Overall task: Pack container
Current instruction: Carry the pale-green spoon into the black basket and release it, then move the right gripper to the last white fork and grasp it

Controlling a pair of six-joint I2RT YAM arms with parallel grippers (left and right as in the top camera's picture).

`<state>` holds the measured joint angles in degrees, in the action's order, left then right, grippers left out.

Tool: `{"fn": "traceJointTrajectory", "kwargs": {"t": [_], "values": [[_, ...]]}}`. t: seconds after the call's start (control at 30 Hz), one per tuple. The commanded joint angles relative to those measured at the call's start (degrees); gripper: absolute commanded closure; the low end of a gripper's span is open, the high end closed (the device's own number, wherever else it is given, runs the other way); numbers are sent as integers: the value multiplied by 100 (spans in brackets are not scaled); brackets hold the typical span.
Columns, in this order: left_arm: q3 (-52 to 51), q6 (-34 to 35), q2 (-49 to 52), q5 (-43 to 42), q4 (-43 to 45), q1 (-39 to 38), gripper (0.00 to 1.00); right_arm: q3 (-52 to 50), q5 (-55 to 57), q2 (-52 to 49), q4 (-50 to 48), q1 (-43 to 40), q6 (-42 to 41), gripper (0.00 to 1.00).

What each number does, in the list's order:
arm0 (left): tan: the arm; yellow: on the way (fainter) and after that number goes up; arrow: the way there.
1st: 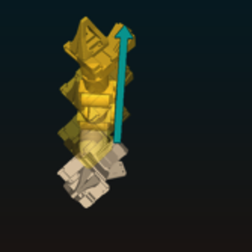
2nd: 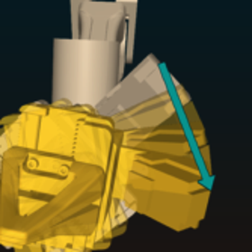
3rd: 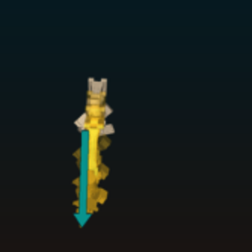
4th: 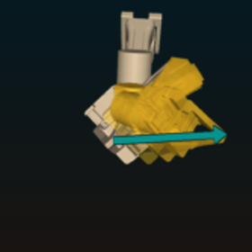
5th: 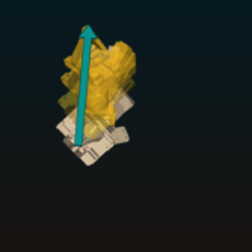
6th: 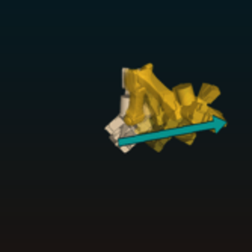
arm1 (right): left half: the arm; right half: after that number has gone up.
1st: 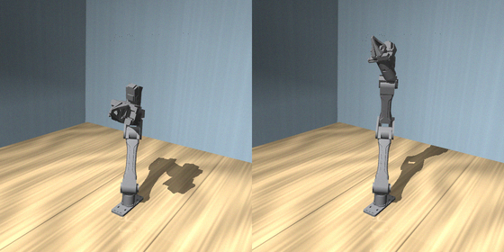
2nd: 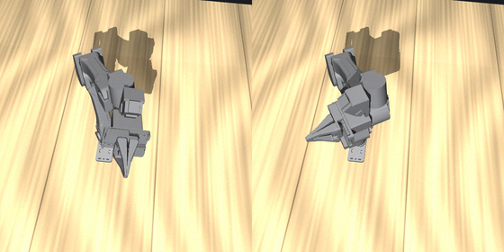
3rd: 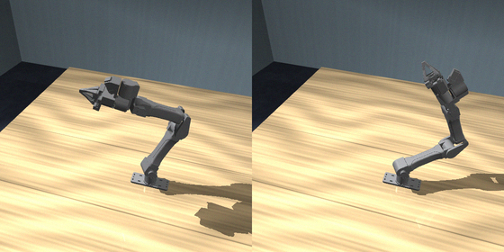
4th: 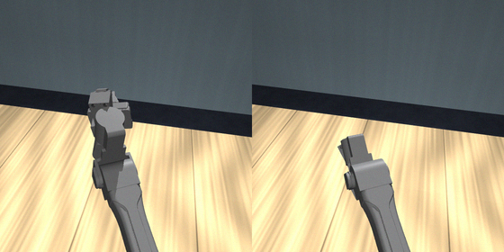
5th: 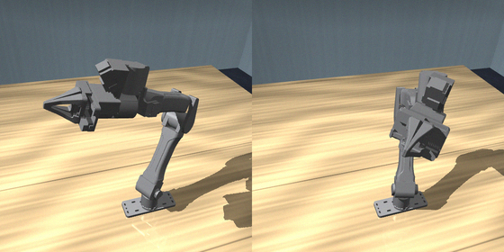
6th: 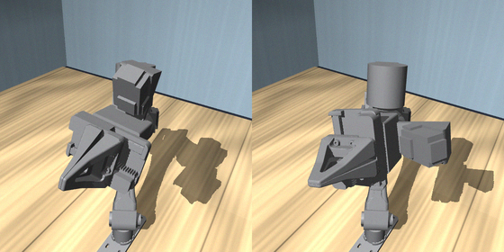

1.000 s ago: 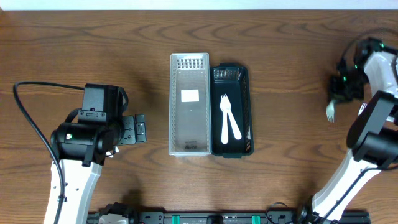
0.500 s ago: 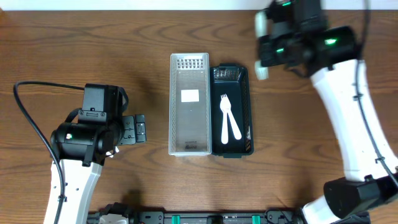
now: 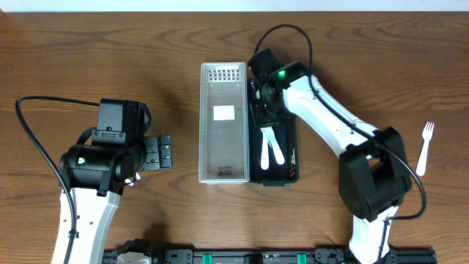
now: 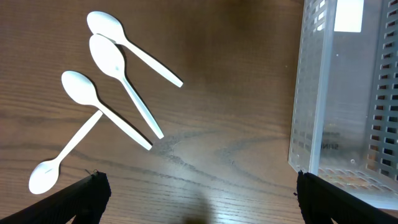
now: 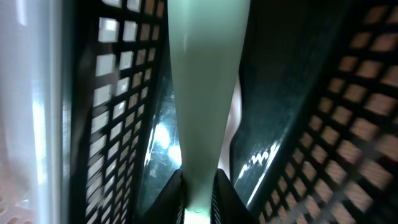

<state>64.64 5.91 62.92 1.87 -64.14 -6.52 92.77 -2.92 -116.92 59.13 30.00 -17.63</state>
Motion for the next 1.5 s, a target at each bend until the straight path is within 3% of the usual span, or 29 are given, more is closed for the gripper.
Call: {"fn": "traceJointTrajectory", "kwargs": {"t": [0.0, 0.07, 0.27, 0.37, 0.57, 0.73, 1.07, 1.47], "values": [[133, -72, 0, 11, -31, 24, 2, 48, 101, 59, -52, 28, -48, 62], [133, -70, 0, 11, -33, 24, 2, 101, 103, 125, -63, 15, 57, 42], [133, -70, 0, 13, -39, 24, 2, 903, 337, 625, 448, -315, 358, 40], [133, -72, 0, 11, -39, 24, 2, 1488, 798, 1038, 813, -758, 356, 33], [133, -72, 0, 13, -35, 24, 2, 1845, 1038, 1816, 1049, -2430, 352, 20], [133, -70, 0, 11, -37, 24, 2, 1744, 997, 1818, 1392, -4122, 627, 10], [125, -72, 0, 13, -59, 24, 2, 603, 223, 964, 649, -5982, 1755, 8], [122, -72, 0, 13, -55, 24, 2, -15, 223, -170, 190, -6690, 1775, 9]]}}
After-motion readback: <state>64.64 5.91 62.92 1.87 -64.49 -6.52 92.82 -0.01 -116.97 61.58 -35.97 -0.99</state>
